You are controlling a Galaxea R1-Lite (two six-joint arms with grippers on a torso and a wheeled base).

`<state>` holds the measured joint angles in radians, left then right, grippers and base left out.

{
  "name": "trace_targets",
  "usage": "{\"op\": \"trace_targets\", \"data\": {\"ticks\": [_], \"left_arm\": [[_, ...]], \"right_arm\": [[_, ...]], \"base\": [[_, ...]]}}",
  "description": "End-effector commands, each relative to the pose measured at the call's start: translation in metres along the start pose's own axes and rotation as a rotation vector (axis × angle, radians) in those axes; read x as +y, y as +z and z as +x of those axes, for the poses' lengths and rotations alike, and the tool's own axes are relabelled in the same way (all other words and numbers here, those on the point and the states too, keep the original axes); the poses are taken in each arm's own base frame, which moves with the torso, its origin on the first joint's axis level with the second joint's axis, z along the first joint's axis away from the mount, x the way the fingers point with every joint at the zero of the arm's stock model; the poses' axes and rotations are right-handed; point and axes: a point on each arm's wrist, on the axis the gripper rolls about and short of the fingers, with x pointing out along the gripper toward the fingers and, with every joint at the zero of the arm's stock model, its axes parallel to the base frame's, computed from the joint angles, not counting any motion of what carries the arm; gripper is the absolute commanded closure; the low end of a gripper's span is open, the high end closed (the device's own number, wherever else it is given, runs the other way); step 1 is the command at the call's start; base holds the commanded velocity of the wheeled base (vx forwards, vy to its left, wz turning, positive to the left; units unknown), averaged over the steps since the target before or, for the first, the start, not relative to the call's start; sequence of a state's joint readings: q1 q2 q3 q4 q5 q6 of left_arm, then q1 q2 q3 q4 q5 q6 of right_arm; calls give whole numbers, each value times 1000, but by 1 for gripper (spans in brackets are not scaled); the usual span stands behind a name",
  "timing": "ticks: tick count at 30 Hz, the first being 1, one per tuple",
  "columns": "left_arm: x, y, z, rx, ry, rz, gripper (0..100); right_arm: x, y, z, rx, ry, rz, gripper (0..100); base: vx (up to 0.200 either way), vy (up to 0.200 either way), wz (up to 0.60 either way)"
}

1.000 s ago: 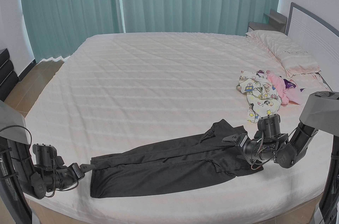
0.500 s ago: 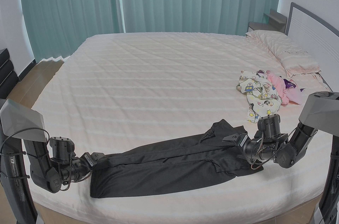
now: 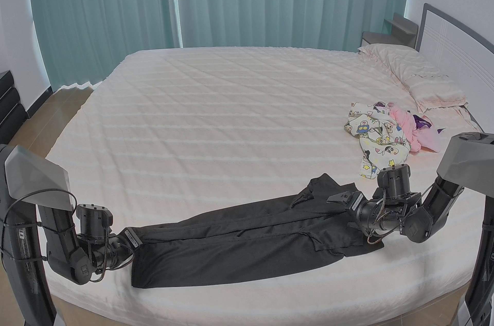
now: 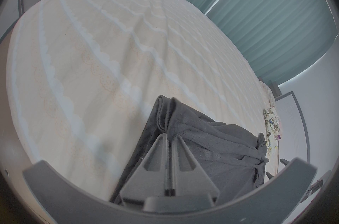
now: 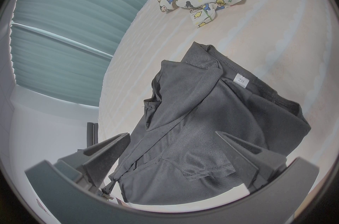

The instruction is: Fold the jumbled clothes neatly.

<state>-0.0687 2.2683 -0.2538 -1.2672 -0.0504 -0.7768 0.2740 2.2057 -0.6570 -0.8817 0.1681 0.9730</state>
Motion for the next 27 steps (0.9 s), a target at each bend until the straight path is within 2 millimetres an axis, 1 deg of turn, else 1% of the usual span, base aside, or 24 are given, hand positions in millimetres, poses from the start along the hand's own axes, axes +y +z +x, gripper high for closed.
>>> {"op": "trace_targets", "data": {"ticks": [1, 3, 4, 5, 6, 8, 10, 11, 12, 23, 27], "left_arm": [[2, -2, 4, 7, 15, 0, 100], [1, -1, 2, -8, 17, -15, 100], [1, 0, 2, -10, 16, -16, 100], [-2, 2, 0, -23, 1, -47, 100], [-5, 4, -2, -35, -10, -61, 100], [-7, 7, -6, -48, -25, -72, 100], [-7, 7, -6, -48, -25, -72, 100], [-11, 12, -10, -69, -43, -75, 100], [-12, 13, -11, -74, -49, -75, 100], [-13, 14, -11, -77, -52, -77, 100], [-13, 14, -11, -78, -54, -76, 100]], "right_arm": [[-1, 2, 0, -5, -1, 4, 0], [-2, 17, -1, -60, 0, 22, 0], [-2, 18, -1, -64, 0, 23, 0], [-4, 27, 1, -103, -8, 34, 0], [-5, 31, 2, -120, -20, 41, 0], [-11, 33, 9, -131, -44, 49, 0], [-11, 33, 9, -131, -44, 49, 0], [-16, 33, 21, -176, -89, 54, 0], [-17, 33, 24, -193, -101, 55, 0], [-19, 36, 35, -213, -111, 42, 0], [-21, 35, 43, -208, -115, 32, 0]], "base": [[0, 0, 0], [0, 0, 0], [0, 0, 0], [0, 0, 0], [0, 0, 0], [0, 0, 0], [0, 0, 0], [0, 0, 0], [0, 0, 0], [0, 0, 0], [0, 0, 0]]}}
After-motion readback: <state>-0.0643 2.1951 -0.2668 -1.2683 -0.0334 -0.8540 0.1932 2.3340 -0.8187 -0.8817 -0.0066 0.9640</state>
